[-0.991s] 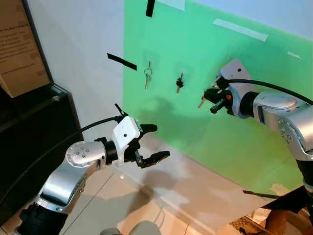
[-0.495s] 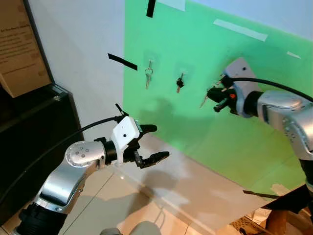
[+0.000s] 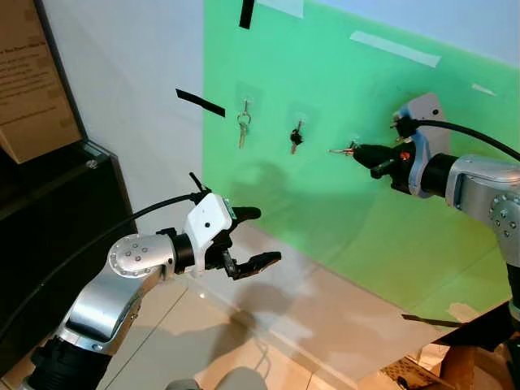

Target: Hang keys on a hook

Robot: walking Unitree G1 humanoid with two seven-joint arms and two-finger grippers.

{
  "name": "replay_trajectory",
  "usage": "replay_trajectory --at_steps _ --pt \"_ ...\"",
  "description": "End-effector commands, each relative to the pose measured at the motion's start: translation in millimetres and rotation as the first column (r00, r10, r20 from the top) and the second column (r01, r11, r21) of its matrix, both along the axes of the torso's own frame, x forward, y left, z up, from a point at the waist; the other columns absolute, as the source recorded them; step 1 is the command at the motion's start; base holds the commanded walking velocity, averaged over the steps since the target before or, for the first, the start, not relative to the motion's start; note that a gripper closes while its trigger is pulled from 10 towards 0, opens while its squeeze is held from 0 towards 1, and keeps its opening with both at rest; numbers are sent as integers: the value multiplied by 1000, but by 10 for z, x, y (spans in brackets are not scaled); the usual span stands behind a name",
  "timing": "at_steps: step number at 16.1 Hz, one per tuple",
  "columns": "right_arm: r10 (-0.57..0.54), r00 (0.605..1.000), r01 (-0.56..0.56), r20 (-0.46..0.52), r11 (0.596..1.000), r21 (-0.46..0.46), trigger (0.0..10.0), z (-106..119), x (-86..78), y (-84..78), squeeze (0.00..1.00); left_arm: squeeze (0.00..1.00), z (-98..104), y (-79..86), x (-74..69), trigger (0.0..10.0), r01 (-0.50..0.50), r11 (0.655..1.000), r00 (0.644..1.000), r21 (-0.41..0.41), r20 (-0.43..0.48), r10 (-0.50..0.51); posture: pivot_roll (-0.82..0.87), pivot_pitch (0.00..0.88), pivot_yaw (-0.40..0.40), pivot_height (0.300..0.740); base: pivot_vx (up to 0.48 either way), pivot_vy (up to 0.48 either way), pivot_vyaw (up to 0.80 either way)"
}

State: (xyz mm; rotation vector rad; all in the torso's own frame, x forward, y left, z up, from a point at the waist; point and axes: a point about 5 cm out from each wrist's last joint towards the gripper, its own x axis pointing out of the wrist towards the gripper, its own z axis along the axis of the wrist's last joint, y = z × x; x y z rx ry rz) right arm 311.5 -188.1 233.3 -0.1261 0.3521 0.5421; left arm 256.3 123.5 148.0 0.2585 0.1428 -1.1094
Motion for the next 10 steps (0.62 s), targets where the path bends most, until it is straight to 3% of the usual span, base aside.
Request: replay_trajectory --at_steps 1,6,10 --pt "-26 999 27 -30 1000 17 10000 -54 -11 -63 0 0 25 -43 -1 10000 23 1000 1000 5 8 -23 44 0 -138 740 0 0 0" --pt "32 999 -31 -27 999 45 10000 -41 -72 20 0 0 25 -36 -8 10000 28 1000 1000 8 7 -28 42 0 -131 740 0 0 0" --pt "15 997 -24 82 994 109 10000 136 -15 65 0 0 28 -39 -5 10000 29 1000 1000 9 9 -29 43 0 -132 740 0 0 0"
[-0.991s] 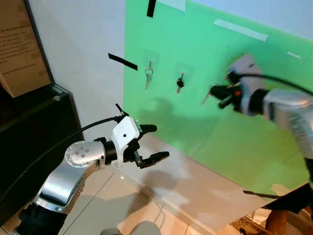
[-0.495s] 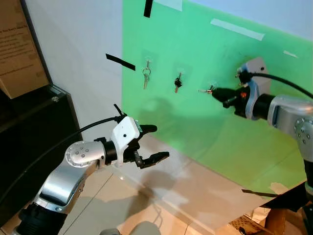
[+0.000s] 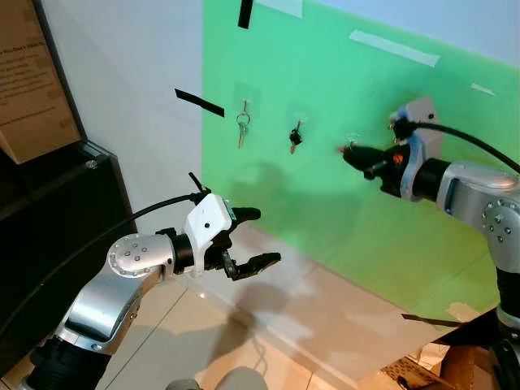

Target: Hang keys on a hook

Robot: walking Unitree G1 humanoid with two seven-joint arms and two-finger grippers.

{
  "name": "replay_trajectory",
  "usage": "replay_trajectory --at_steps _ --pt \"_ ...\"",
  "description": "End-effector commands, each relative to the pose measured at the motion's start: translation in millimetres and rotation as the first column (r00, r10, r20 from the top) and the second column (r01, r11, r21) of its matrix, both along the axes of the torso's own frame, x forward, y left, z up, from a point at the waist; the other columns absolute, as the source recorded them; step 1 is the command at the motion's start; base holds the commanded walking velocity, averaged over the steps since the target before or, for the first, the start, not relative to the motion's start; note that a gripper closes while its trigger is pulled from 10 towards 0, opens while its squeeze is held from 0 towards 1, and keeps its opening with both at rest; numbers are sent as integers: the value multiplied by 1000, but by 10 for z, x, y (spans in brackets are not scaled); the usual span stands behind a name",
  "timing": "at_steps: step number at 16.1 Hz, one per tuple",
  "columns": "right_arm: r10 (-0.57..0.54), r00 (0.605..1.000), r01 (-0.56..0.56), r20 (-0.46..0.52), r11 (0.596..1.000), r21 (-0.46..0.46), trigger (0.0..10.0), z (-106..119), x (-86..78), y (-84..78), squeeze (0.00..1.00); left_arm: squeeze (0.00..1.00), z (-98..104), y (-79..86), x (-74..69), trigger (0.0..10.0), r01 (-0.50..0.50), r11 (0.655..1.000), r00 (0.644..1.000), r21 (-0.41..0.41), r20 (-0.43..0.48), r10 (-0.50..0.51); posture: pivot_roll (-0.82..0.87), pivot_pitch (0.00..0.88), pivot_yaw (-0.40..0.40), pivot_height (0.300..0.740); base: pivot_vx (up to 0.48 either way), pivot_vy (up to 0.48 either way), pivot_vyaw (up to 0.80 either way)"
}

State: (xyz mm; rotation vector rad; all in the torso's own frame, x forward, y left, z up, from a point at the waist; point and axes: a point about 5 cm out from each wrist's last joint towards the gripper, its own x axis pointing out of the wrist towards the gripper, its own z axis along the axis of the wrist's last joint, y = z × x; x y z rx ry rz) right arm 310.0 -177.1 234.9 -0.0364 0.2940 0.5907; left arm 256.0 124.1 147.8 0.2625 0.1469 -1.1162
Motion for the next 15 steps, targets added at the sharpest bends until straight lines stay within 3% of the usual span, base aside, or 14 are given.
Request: replay_trajectory --at_steps 1,7,11,15 --pt "-23 997 21 77 999 28 10000 179 19 -42 0 0 29 -49 -1 10000 22 1000 1000 3 12 -22 43 0 -133 740 0 0 0" --pt "16 997 -19 75 999 30 10000 190 -2 25 0 0 28 -55 -3 10000 19 1000 1000 2 11 -19 44 0 -138 740 0 0 0" --pt "-3 1000 3 -15 1000 7 10000 62 -18 -13 0 0 24 -58 -2 10000 22 1000 1000 3 11 -22 42 0 -138 740 0 0 0" --pt "15 999 -14 -43 1000 21 10000 10 -31 33 0 0 28 -55 3 10000 21 1000 1000 3 14 -21 43 0 -138 740 0 0 0"
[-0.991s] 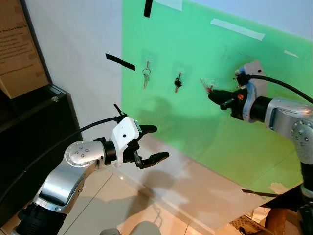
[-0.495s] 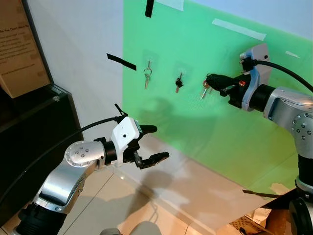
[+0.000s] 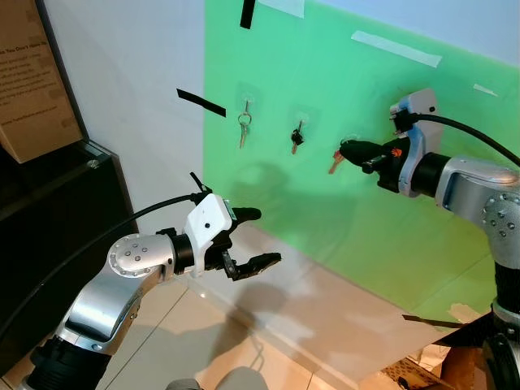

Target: Hang keys on a hook

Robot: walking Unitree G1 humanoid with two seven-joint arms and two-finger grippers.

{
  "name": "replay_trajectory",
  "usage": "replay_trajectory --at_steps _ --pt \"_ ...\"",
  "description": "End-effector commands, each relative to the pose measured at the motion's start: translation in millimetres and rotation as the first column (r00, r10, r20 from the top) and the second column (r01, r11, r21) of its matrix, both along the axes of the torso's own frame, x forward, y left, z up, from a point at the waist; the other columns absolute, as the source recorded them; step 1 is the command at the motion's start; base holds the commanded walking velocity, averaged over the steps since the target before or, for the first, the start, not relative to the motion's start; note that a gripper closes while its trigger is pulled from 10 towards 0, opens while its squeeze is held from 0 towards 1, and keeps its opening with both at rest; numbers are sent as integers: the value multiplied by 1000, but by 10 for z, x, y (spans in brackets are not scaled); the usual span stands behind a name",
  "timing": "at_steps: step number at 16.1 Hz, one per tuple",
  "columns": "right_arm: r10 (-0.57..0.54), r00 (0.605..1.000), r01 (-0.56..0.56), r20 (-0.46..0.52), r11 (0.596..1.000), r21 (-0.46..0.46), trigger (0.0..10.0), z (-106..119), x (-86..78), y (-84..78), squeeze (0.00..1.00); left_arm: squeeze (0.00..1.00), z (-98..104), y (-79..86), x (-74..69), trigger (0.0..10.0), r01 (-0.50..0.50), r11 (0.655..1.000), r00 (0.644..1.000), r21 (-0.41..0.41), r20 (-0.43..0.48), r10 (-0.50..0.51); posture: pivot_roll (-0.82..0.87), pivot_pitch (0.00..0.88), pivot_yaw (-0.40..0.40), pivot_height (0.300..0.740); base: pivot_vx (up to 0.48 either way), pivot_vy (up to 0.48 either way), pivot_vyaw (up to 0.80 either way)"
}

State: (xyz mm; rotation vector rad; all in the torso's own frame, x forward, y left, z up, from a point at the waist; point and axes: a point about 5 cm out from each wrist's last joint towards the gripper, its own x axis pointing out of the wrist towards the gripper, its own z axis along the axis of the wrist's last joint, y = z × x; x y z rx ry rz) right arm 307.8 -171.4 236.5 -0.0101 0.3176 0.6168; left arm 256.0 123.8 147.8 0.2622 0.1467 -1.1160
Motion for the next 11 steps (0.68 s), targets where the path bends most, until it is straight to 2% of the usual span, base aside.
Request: replay_trajectory --at_steps 1,6,11 --pt "-6 1000 6 -15 1000 0 10000 -8 -8 -20 0 0 31 -52 6 10000 20 1000 1000 3 15 -20 44 0 -137 740 0 0 0" --pt "17 999 -17 -34 1000 11 10000 -57 -26 40 0 0 119 -59 75 10000 -13 999 998 -44 54 15 41 0 -131 740 0 0 0" --pt "3 999 -3 -39 1000 10 10000 -81 -40 27 0 0 133 -55 83 10000 -15 999 998 -44 63 18 45 0 -126 740 0 0 0"
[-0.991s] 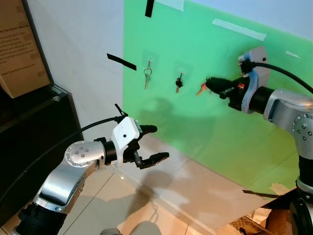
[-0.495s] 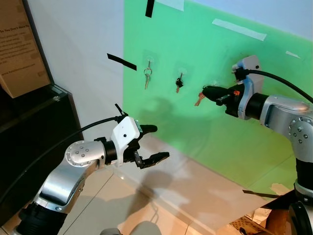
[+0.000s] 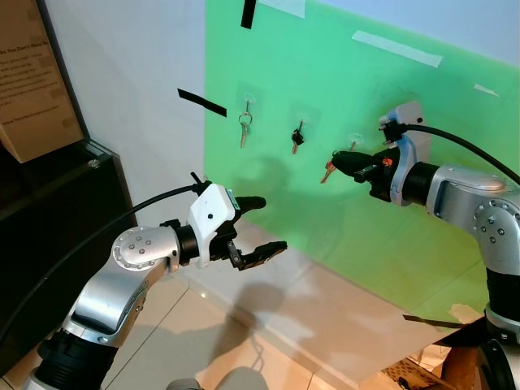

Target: Hang keys on a hook

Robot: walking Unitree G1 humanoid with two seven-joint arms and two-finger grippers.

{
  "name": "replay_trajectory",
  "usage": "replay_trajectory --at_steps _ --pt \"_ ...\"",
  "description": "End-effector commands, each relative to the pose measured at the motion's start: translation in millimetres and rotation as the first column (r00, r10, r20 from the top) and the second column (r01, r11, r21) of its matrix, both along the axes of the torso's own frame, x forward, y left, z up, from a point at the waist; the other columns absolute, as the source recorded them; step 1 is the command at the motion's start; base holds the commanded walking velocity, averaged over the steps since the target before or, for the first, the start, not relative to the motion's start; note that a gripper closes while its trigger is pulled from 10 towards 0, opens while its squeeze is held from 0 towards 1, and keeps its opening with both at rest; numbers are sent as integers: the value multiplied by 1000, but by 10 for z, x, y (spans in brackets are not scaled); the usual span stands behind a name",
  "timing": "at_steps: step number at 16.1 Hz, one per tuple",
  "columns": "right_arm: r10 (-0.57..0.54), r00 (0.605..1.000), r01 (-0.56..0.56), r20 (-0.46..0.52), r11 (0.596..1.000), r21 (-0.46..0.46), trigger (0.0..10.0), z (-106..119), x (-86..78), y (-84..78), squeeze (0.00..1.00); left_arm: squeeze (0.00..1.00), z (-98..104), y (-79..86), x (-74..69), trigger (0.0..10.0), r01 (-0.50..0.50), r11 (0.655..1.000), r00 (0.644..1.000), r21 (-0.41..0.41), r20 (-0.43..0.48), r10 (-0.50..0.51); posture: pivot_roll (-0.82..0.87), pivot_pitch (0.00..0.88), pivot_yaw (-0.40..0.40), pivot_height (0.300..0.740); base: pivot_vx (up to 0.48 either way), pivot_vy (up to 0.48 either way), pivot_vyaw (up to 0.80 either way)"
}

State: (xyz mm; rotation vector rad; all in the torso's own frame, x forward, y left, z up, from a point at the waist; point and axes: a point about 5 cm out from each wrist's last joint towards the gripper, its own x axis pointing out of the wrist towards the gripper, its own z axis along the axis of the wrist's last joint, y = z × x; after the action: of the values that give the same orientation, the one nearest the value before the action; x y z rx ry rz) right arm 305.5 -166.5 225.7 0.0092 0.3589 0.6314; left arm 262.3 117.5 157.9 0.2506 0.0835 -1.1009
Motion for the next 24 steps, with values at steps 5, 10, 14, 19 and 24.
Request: replay_trajectory --at_steps 5,10,14,19,24 --pt "-40 999 40 13 999 24 10000 15 -19 -37 0 0 61 16 33 10000 4 1000 1000 1 23 -4 46 0 -102 740 0 0 0" --pt "-78 997 77 20 996 37 10000 16 -35 -91 0 0 78 29 43 10000 26 1000 999 13 21 -26 43 0 -75 740 0 0 0" --pt "-103 995 103 8 994 35 10000 -16 -81 -160 0 0 88 22 55 10000 44 999 999 20 16 -44 33 0 -55 740 0 0 0" --pt "-111 994 112 -14 993 46 10000 -79 -77 -138 0 0 88 -1 61 10000 52 999 999 18 15 -52 34 0 -60 740 0 0 0" --pt "-61 998 58 21 992 109 10000 -6 -38 -9 0 0 89 8 65 10000 45 999 999 19 17 -45 42 0 -68 740 0 0 0"
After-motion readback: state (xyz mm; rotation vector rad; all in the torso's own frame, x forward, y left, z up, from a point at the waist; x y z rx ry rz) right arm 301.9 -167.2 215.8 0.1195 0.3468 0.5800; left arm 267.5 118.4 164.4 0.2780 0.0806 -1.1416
